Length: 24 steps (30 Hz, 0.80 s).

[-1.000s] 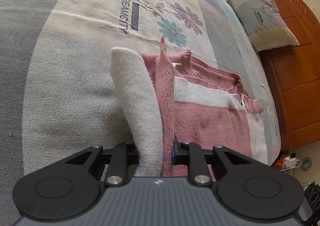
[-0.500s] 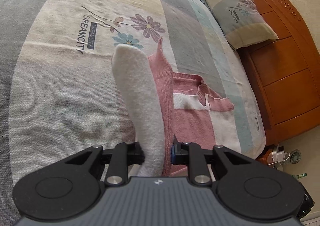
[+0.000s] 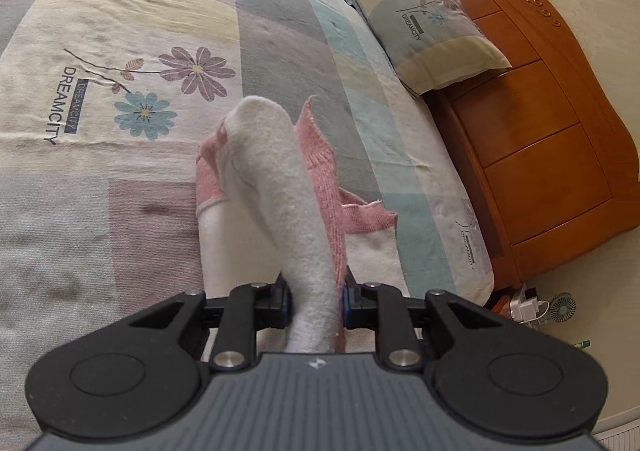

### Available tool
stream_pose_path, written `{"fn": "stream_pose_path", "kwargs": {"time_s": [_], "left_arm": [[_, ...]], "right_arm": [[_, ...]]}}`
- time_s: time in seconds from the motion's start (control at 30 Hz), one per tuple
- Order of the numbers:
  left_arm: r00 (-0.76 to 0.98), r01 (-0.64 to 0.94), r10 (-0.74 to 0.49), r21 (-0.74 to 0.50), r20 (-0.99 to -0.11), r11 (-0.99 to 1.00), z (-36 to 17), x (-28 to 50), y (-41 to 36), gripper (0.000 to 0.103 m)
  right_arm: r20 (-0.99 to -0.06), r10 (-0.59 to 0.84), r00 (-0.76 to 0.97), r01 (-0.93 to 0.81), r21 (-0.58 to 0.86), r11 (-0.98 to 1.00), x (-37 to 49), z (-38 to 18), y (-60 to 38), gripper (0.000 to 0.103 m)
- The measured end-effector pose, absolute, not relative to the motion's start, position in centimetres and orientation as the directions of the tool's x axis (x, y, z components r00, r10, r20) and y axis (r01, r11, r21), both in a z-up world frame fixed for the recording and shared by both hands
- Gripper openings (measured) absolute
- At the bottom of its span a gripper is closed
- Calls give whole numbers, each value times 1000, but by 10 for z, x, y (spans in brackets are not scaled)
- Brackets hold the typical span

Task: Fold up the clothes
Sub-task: 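Lift the white side edge with the left gripper and fold it over the pink front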

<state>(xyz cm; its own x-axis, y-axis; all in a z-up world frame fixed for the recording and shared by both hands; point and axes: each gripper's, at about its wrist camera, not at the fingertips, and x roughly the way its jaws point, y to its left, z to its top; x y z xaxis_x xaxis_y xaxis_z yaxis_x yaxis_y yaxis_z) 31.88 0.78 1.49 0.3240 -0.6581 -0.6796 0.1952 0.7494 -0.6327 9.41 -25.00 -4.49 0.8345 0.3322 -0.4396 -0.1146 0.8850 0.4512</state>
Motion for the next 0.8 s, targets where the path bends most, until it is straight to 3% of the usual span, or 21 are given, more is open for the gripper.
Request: {"fn": "stream_pose_path", "kwargs": {"time_s": [0.8], "left_arm": [[230,229,-680,-640,-696,733,-2,346,-143,20]], "right_arm": [[-400,200,894,49,532,846,57,-55,-340,103]]}}
